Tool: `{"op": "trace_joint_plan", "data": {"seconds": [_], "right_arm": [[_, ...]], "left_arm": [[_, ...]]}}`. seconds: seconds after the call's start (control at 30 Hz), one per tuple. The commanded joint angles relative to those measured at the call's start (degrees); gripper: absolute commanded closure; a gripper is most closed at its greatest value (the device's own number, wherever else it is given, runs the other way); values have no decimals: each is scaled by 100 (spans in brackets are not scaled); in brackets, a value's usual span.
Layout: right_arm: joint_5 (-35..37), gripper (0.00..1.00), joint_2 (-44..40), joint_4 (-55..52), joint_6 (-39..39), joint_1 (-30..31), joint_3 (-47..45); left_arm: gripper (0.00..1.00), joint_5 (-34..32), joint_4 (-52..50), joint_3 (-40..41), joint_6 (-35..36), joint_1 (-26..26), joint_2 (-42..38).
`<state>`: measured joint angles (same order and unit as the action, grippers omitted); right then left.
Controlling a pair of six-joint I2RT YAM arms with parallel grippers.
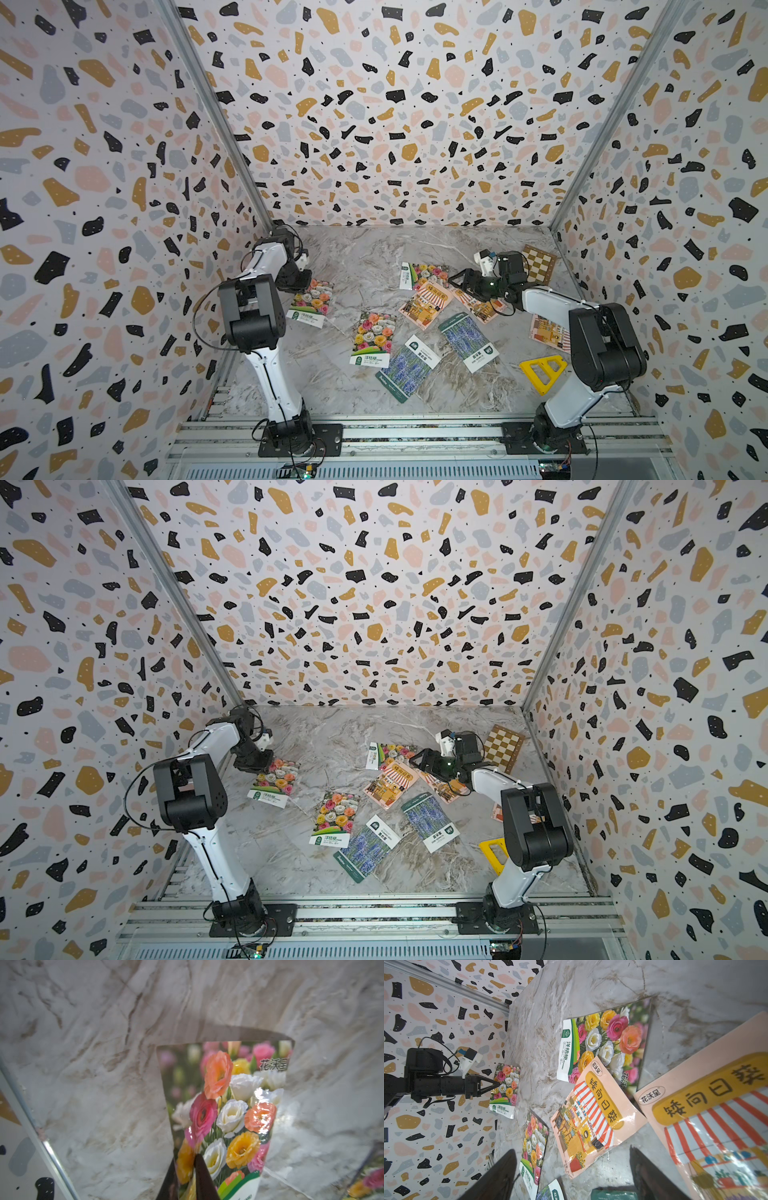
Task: Arrange the seed packets in a row
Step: Place the seed packet at the center of the board, then move the seed packet to the center of the board.
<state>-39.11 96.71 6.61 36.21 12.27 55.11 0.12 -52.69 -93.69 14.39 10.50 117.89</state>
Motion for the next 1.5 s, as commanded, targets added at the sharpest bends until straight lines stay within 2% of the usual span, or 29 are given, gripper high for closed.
{"op": "trace_joint_plan", "data": {"seconds": [0.0, 0.17, 0.3, 0.4, 0.53, 0.63, 0.73, 0.9, 1.1, 1.27, 1.37, 1.47], "right_arm": [[66, 14, -126, 108, 55, 20, -27], [75, 13, -155, 174, 88, 21, -88], [182, 12, -187, 182, 62, 26, -163], [279, 11, -161, 218, 66, 44, -189], [401, 9, -147, 174, 15, 99, -214], [524, 8, -161, 119, -49, 135, -207], [605, 2, -174, 62, -108, 161, -193], [676, 1, -170, 69, -126, 179, -181], [712, 2, -196, 91, -88, 179, -150], [768, 3, -196, -4, -110, 170, -11], [792, 3, -205, -17, -104, 161, -6], [791, 3, -171, -9, -88, 161, 2]], "left_arm": [[75, -882, 445, 165, 71, 39, -33], [40, -859, 373, 194, -519, 31, -297], [29, -395, -135, 244, -1577, 4, -655], [22, 365, 176, 750, -2060, 4, -1039], [21, 1271, 380, 1065, -2515, -11, -1063], [21, 1285, 389, 1088, -2689, -57, -916], [22, 1131, 313, 1071, -2702, -76, -726], [24, 983, 196, 1042, -2565, -83, -407], [28, 499, -365, 345, -2050, -83, 238], [28, 35, -433, 203, -1660, -73, 458], [28, -489, -602, 71, -1239, 14, 649], [28, -646, -794, -132, -1052, 220, 861]]}}
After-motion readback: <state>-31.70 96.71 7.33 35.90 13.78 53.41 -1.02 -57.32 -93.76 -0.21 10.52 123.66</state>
